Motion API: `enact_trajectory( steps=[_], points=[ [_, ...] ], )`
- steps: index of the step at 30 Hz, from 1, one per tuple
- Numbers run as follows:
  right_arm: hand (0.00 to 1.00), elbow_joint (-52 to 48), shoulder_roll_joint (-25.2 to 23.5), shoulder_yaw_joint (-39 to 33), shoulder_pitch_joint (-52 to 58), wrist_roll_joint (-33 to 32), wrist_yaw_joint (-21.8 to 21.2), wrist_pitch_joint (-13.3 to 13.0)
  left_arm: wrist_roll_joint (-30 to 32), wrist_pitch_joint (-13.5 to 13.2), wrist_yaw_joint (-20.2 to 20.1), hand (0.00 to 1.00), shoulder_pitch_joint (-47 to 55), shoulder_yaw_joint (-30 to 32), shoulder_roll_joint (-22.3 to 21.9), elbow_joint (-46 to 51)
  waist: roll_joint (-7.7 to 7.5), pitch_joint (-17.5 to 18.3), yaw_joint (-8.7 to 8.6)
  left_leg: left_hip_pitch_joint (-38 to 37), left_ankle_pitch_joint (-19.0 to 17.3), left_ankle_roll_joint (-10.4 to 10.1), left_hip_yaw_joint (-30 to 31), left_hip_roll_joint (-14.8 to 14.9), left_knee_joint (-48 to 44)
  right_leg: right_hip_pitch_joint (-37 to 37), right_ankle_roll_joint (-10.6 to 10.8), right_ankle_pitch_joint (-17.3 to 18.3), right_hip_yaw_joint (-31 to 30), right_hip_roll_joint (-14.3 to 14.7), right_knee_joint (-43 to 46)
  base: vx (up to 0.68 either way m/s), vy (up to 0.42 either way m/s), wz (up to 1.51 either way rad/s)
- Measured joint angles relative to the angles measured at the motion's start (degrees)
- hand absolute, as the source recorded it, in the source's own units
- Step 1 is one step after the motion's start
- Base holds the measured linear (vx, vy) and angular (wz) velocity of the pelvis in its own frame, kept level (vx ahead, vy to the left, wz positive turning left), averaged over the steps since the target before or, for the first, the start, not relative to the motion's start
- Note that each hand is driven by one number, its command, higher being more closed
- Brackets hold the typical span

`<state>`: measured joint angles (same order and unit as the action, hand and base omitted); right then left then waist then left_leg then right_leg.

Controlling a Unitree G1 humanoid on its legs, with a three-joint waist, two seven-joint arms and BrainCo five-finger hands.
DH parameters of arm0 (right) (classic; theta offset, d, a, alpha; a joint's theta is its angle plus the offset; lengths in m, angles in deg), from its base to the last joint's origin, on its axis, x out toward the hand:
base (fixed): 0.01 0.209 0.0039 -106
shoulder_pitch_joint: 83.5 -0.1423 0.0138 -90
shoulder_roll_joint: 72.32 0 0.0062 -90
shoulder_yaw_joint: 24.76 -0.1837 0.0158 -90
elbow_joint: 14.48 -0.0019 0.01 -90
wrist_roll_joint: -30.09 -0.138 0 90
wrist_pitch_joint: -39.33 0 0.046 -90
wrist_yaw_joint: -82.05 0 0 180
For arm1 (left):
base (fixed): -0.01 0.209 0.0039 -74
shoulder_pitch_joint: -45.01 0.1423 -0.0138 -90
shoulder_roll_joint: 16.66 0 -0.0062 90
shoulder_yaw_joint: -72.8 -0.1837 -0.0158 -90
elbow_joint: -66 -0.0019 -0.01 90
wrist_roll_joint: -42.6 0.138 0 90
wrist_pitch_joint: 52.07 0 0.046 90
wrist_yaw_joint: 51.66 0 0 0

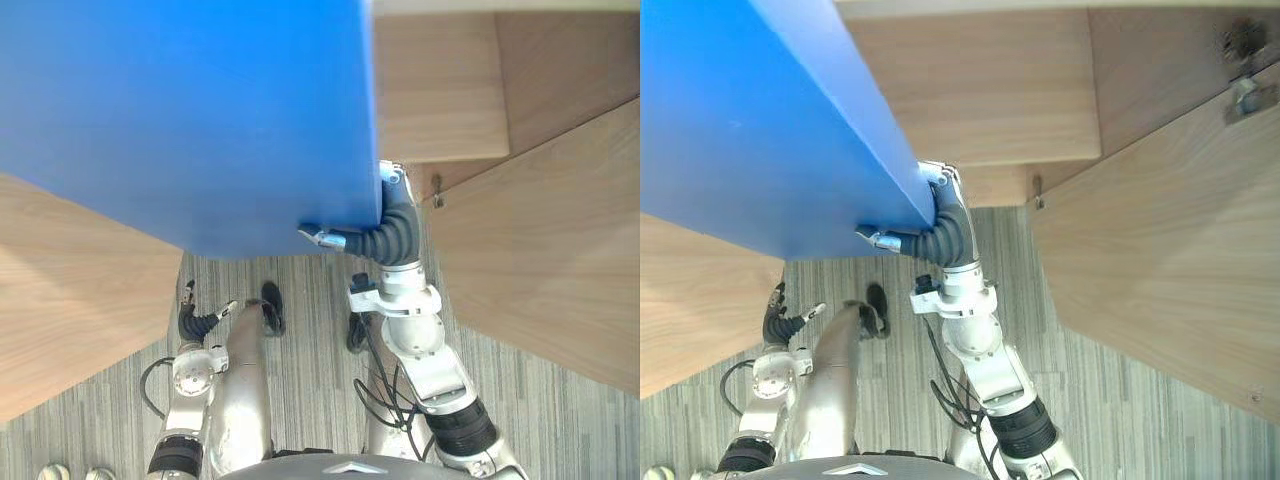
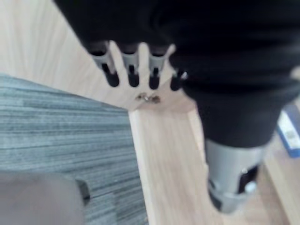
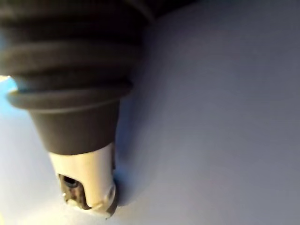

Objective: Walk over to the cabinet, pick up the folder, carry it to the office cabinet, place the folder inside the office cabinet, then close the office cabinet door

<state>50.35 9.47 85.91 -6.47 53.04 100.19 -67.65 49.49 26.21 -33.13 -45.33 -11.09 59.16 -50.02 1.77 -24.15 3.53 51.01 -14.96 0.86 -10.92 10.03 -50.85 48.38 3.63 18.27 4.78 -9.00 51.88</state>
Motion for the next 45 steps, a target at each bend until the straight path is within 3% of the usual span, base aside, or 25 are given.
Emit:
enact_trajectory(
  steps=[7, 15, 20, 25, 31, 37, 45],
  points=[
    [1.00, 8.8, 0.3, -0.2, -3.1, -1.4, -0.7, 2.0, -0.1, 0.2, 0.0, 0.00, -3.7, 0.0, 0.0, 1.4, 0.17, -1.6, 0.98, 5.5, -0.4, -0.1, 0.6, 0.4, -2.5, 5.8, -0.4, 1.2, -0.2, 0.1, 3.9, -0.03, -0.065, 0.02],
    [1.00, 14.9, 2.2, -3.4, -5.1, -13.0, -3.8, 2.6, -2.0, 0.4, 0.0, 0.00, -6.8, 0.0, 0.3, 3.0, 0.14, -4.0, 1.17, 10.6, 0.1, -0.6, 2.2, 0.5, -4.1, 10.3, -1.0, 2.0, 0.8, 0.1, 6.4, -0.02, -0.093, 0.05],
    [1.00, 18.4, 2.3, -7.2, -6.5, -23.5, -6.2, 2.6, -2.9, 0.4, -0.2, 0.00, -7.4, 0.1, 0.4, 4.2, 0.13, -4.0, 1.19, 12.5, 0.6, -0.9, 3.1, 0.5, -4.1, 11.7, -1.3, 2.2, 1.6, 0.2, 6.7, -0.02, -0.090, 0.06],
    [1.00, 19.6, 1.8, -10.7, -8.2, -38.7, -9.6, 2.0, -4.5, 0.3, -0.6, 0.00, -7.5, 0.6, 0.4, 5.2, 0.13, -4.0, 1.21, 12.7, 0.9, -1.3, 3.6, 0.5, -3.8, 11.8, -1.7, 2.5, 2.2, 0.2, 7.0, -0.03, -0.095, 0.04],
    [1.00, 19.6, 1.2, -16.3, -13.4, -50.4, -9.4, -0.8, -5.1, 0.0, -1.1, 0.00, -7.5, 0.8, 0.4, 5.2, 0.12, -4.0, 1.20, 14.2, 1.9, -1.5, 3.9, 0.4, -3.1, 13.4, -2.0, 2.5, 2.5, 0.2, 7.2, -0.04, -0.082, 0.04],
    [1.00, 20.4, 1.3, -18.0, -18.9, -52.7, -7.0, -2.8, -5.7, -0.1, -1.5, 0.00, -7.5, 1.1, 0.4, 6.9, 0.12, -3.9, 1.01, 14.2, 3.0, -2.2, 4.7, 0.4, -2.0, 13.4, -2.2, 2.3, 3.2, 0.4, 6.9, -0.03, -0.080, 0.04],
    [1.00, 34.3, 2.3, -18.8, -35.0, -59.2, -3.8, -3.1, -7.8, -0.8, -1.4, 0.00, -7.5, 1.1, 0.5, 7.4, 0.12, -3.9, 1.40, 15.3, 5.6, -3.1, 6.0, 0.4, 0.6, 14.4, -3.5, 1.4, 4.9, 0.7, 5.7, -0.06, -0.055, 0.05]
  ],
)
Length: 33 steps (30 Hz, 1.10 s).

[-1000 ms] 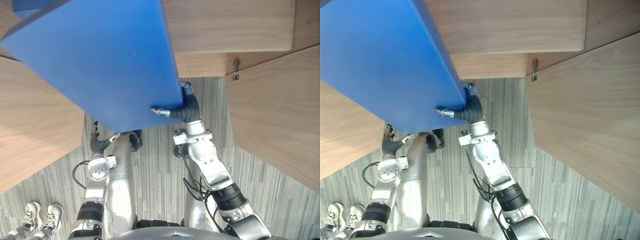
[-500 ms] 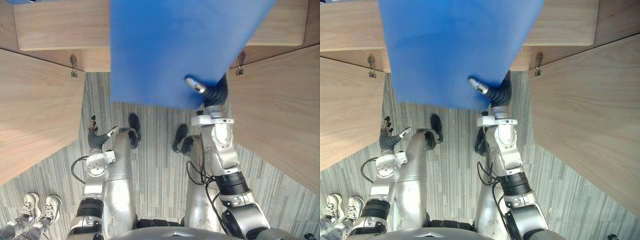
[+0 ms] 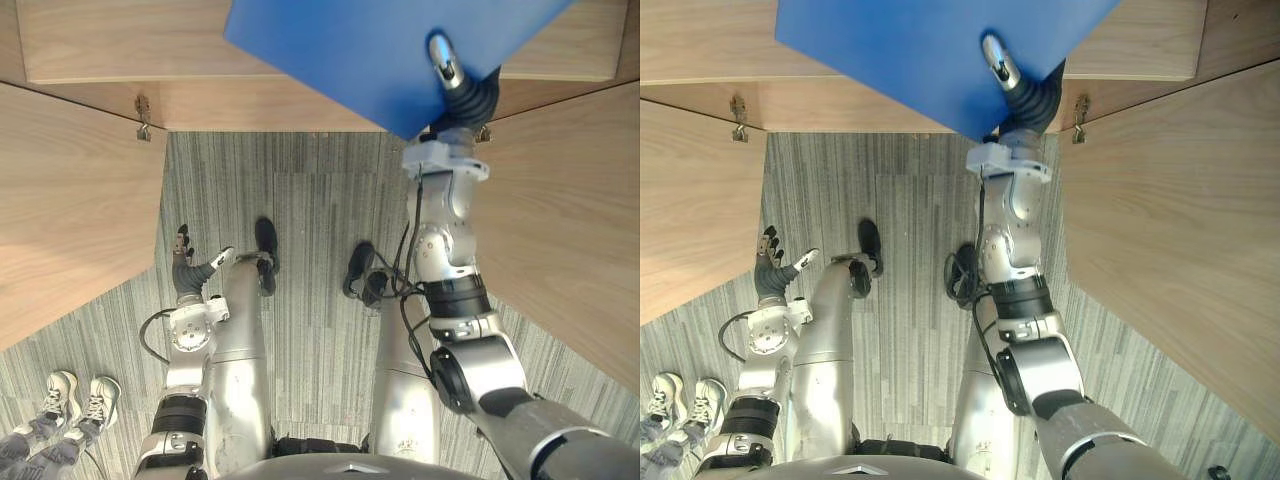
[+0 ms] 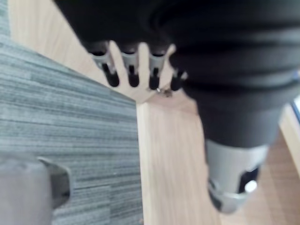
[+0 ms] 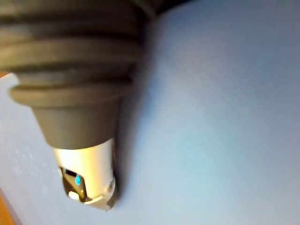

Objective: Walk over to the cabinet, pick up the folder, carry it to the office cabinet, place the folder inside the office cabinet, then close the office cabinet door

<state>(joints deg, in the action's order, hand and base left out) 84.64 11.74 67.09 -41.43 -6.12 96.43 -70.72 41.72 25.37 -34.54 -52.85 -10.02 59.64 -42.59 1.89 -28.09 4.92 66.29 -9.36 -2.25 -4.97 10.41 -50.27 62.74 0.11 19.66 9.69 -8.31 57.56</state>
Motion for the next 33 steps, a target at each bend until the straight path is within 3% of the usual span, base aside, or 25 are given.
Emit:
enact_trajectory(
  steps=[5, 17, 25, 26, 33],
  points=[
    [1.00, 5.9, 2.8, -0.8, -7.7, -5.7, 1.2, 0.3, -2.8, 0.0, 0.3, 0.00, 0.0, 0.0, 0.0, -0.6, -0.01, 0.0, 1.02, 2.3, 1.6, -0.4, 0.7, -0.5, 1.0, 2.5, -0.2, -0.1, 0.6, -0.3, 0.7, -0.03, -0.027, 0.11],
    [1.00, 12.8, 10.4, -6.5, -16.8, -11.9, 3.7, 0.5, -5.8, -0.9, 1.5, 0.00, 0.0, 0.1, 0.2, -0.6, 0.00, 0.1, 1.96, 7.7, 5.3, -1.1, 3.9, -3.0, 2.6, 7.2, -1.1, 0.3, 3.5, -2.6, 3.3, -0.04, -0.010, 0.17],
    [1.00, 14.4, 13.2, -8.9, -21.5, -17.5, 5.3, -1.0, -7.9, -1.4, 1.8, 0.00, 0.2, 0.8, 0.4, -0.5, -0.09, 0.2, 2.81, 10.3, 7.2, -1.6, 5.1, -3.9, 3.5, 9.6, -1.9, 0.7, 5.0, -3.5, 4.5, -0.03, -0.005, 0.12],
    [0.00, 14.6, 13.2, -9.1, -21.8, -18.0, 5.7, -1.1, -8.0, -1.4, 2.1, 0.00, 0.2, 0.8, 0.4, -0.5, -0.09, 0.2, 2.81, 10.4, 7.2, -1.6, 5.3, -3.9, 3.5, 9.6, -2.1, 0.8, 5.3, -3.5, 4.6, -0.03, 0.006, 0.07],
    [0.00, 16.7, 15.4, -8.9, -24.7, -20.2, 5.9, -1.1, -8.2, -1.6, 2.2, 0.00, 0.2, 1.0, 0.4, -0.8, -0.13, 0.2, 2.90, 10.8, 8.4, -2.0, 5.5, -4.1, 4.8, 10.4, -2.3, 0.8, 5.7, -3.7, 4.7, -0.02, 0.006, 0.05]
  ],
)
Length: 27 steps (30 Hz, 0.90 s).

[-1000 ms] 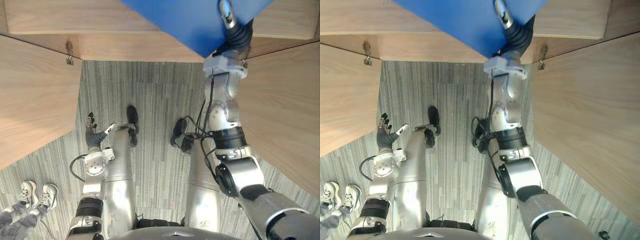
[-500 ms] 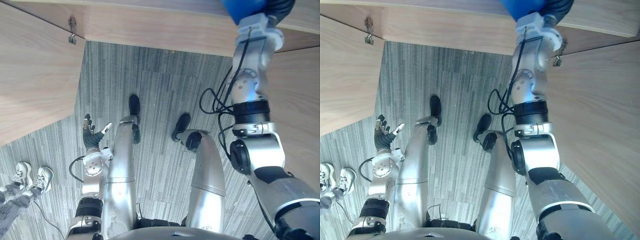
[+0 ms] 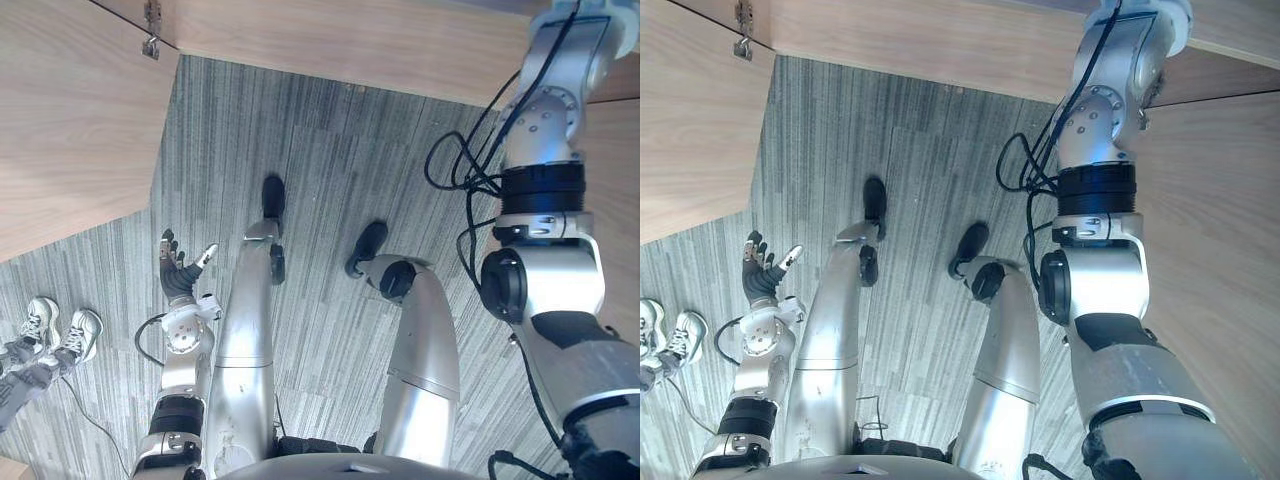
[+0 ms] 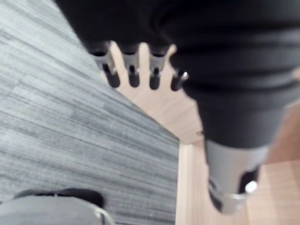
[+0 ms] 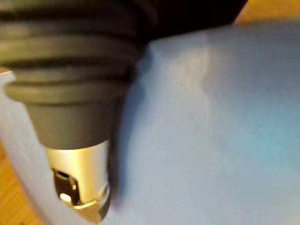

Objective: Walk over to the cabinet, pick up the folder, carry it to the office cabinet, place the folder inside the office cabinet, then close the office cabinet door

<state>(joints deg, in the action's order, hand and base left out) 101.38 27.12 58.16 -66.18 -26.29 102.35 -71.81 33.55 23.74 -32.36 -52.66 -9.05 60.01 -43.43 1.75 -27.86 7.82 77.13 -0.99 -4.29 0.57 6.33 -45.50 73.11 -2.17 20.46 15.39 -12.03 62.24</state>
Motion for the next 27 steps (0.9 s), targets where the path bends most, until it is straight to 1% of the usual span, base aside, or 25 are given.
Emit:
enact_trajectory(
  steps=[5, 10, 18, 22, 25, 26, 27],
  points=[
    [0.00, 0.0, 0.2, 0.0, -0.1, -0.2, 0.4, 0.0, -0.9, 0.0, 0.1, 0.00, 0.0, 0.3, 0.0, -0.4, 0.00, 0.0, -0.13, 0.0, 0.6, -0.3, 0.8, -0.1, 0.8, -0.2, 0.0, 0.0, 0.9, 0.0, -0.2, -0.02, 0.008, 0.04],
    [0.00, 0.2, 0.2, 0.1, 0.0, -0.6, 1.5, 0.1, -0.9, 0.0, 0.1, 0.00, 0.0, 0.5, 0.0, -1.1, 0.00, 0.0, -0.18, -0.4, 0.6, -0.2, 1.1, -0.1, 0.8, -0.9, -0.2, 0.1, 1.2, 0.0, -0.3, -0.01, 0.004, 0.01],
    [0.00, 1.9, 0.5, 0.2, -0.1, -0.5, 1.3, 0.2, -0.9, 0.0, 0.1, 0.00, 0.0, 0.8, 0.0, -2.7, 0.00, 0.0, -0.36, -0.7, 0.8, -0.3, 1.0, -0.1, 0.8, -1.2, -0.6, -0.2, 1.2, 0.1, -0.6, 0.00, 0.000, 0.00],
    [0.00, 4.5, 1.2, 0.4, -0.3, -0.2, 0.7, 1.5, -0.9, 0.0, 0.1, 0.00, 0.0, 0.9, 0.1, -4.2, -0.11, 0.1, -0.68, -1.6, 0.8, -0.3, 0.9, 0.2, 1.0, -2.1, -1.0, -0.4, 1.2, 0.3, -1.1, -0.02, 0.019, -0.04],
    [0.00, 7.2, 2.5, 2.6, -0.2, 0.4, -0.4, 3.1, -0.9, 0.1, 0.5, 0.00, 0.1, 1.0, 0.3, -5.5, -1.15, 1.2, -1.20, -1.8, 1.0, 0.0, 0.6, 0.3, 1.9, -2.1, -1.1, -0.8, 1.2, 0.5, -2.0, -0.03, 0.024, -0.05],
    [0.00, 8.2, 2.5, 2.8, -0.2, 0.5, -0.6, 4.1, -0.9, 0.1, 0.5, 0.00, 0.1, 1.1, 0.8, -6.5, -1.59, 1.8, -1.42, -1.8, 1.0, 0.1, 0.5, 0.5, 2.2, -2.1, -1.2, -1.1, 1.2, 0.7, -2.5, -0.02, 0.023, -0.12],
    [0.00, 9.1, 2.7, 3.5, -0.1, 0.6, -0.9, 4.9, -0.9, 0.1, 0.5, 0.00, 0.1, 1.4, 1.0, -6.9, -1.88, 2.1, -1.49, -2.1, 1.3, -0.2, 0.4, 0.8, 2.5, -2.5, -1.1, -1.6, 1.3, 1.1, -3.2, -0.02, 0.028, -0.14]
  ],
)
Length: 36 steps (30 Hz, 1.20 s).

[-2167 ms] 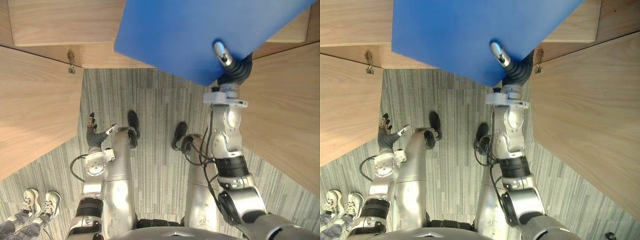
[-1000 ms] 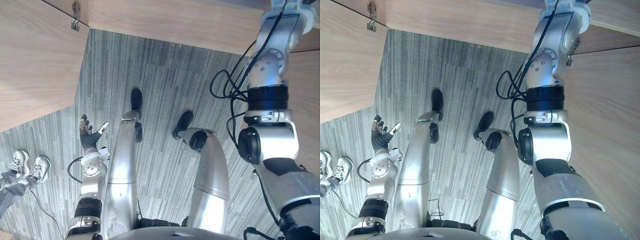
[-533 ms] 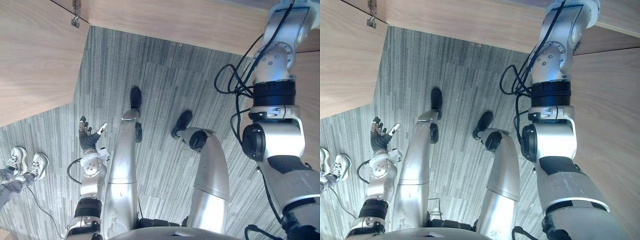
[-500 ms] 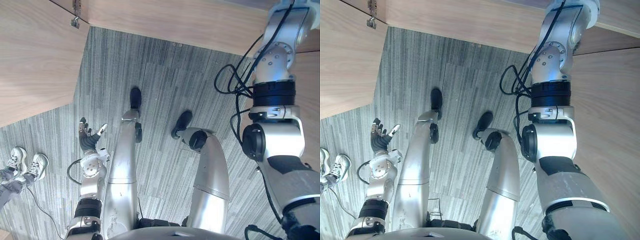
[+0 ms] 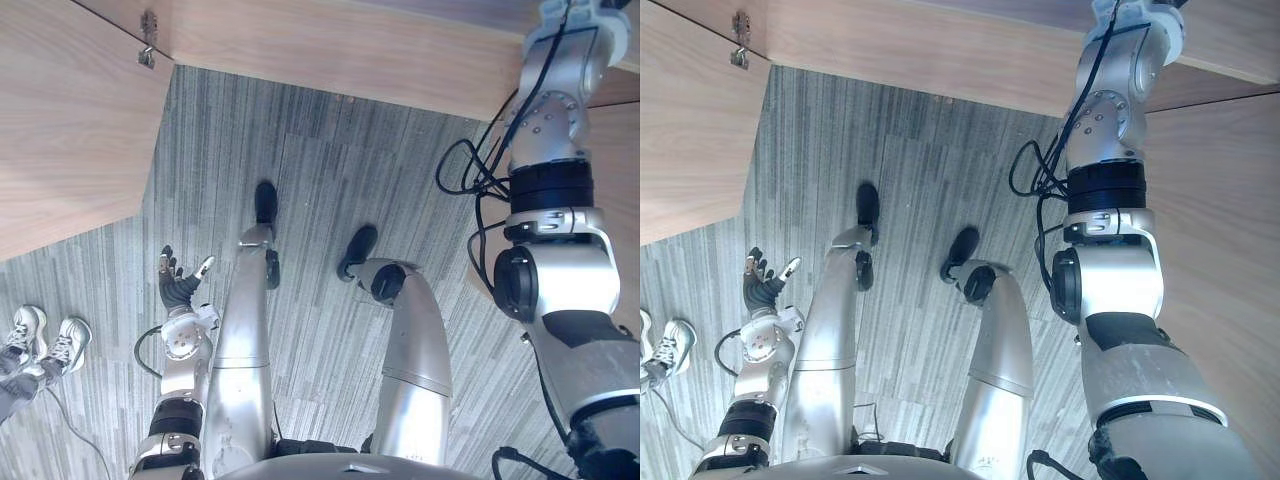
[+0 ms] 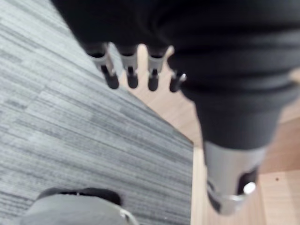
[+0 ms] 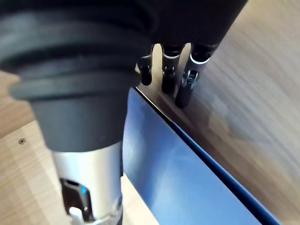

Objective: Walk over to the cabinet, pick up the folder, carry it to the office cabinet, place the folder inside the office cabinet, then close the office cabinet door

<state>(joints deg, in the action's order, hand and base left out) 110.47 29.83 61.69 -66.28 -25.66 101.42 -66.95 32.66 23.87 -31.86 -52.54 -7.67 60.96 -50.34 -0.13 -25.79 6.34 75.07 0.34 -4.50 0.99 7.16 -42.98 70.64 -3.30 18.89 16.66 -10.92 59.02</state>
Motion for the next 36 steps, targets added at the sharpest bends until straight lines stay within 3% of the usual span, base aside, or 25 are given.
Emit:
enact_trajectory(
  steps=[11, 13, 20, 22, 27, 36],
  points=[
    [0.00, -0.1, 4.5, 5.4, 4.7, 7.3, -3.1, 3.9, 0.0, 0.6, 0.0, 0.00, -0.2, 1.6, 1.1, -2.6, -0.08, 0.0, -0.66, -2.2, 0.2, 0.3, -0.3, 1.0, 1.0, -2.7, 0.3, -1.8, 0.2, 1.3, -3.4, -0.01, 0.016, -0.07],
    [0.00, -0.5, 4.3, 7.2, 5.1, 9.9, -3.9, 4.7, 0.0, 2.7, -0.8, 0.00, -2.4, 1.4, 2.4, -2.1, -0.49, 0.3, -0.76, -2.8, 0.5, 0.7, -1.2, 1.6, 1.7, -3.0, 0.3, -2.7, -0.1, 1.7, -4.4, -0.01, 0.011, -0.19],
    [0.00, -2.7, 4.3, 7.6, 5.1, 15.9, -3.9, 8.1, 0.0, 2.8, -1.5, 0.00, -3.6, 0.7, 3.2, 4.2, -0.49, 0.3, -1.75, -3.7, 0.9, 1.1, -1.6, 1.8, 3.1, -4.0, 0.5, -3.5, -0.2, 2.1, -6.2, -0.02, 0.004, -0.05],
    [0.00, -3.2, 4.8, 7.6, 5.1, 19.2, -3.9, 8.6, 0.0, 2.8, -1.6, 0.00, -3.6, 0.7, 3.2, 5.5, -0.49, 0.3, -1.71, -4.1, 1.3, 1.2, -1.9, 1.9, 3.6, -4.1, 0.4, -4.2, -0.2, 2.2, -7.0, 0.00, -0.003, -0.02],
    [0.00, -5.6, 5.7, 9.5, 5.1, 29.4, -4.2, 12.8, 0.0, 4.2, -1.8, 0.00, -5.5, 0.6, 3.5, 7.1, -0.49, 0.3, -2.31, -5.6, 1.0, 1.8, -2.6, 2.1, 4.2, -6.0, 0.8, -4.9, -0.4, 2.6, -8.8, 0.01, -0.004, -0.05],
    [0.00, -12.1, 6.1, 10.1, 7.2, 40.0, -4.4, 14.4, 0.0, 5.8, -1.9, 0.00, -11.4, 1.9, 5.9, 7.2, -0.49, 0.3, -3.06, -6.2, 0.2, 2.9, -3.9, 2.4, 4.1, -7.0, 1.9, -6.0, -1.5, 2.9, -10.8, 0.00, 0.011, -0.07]
  ],
)
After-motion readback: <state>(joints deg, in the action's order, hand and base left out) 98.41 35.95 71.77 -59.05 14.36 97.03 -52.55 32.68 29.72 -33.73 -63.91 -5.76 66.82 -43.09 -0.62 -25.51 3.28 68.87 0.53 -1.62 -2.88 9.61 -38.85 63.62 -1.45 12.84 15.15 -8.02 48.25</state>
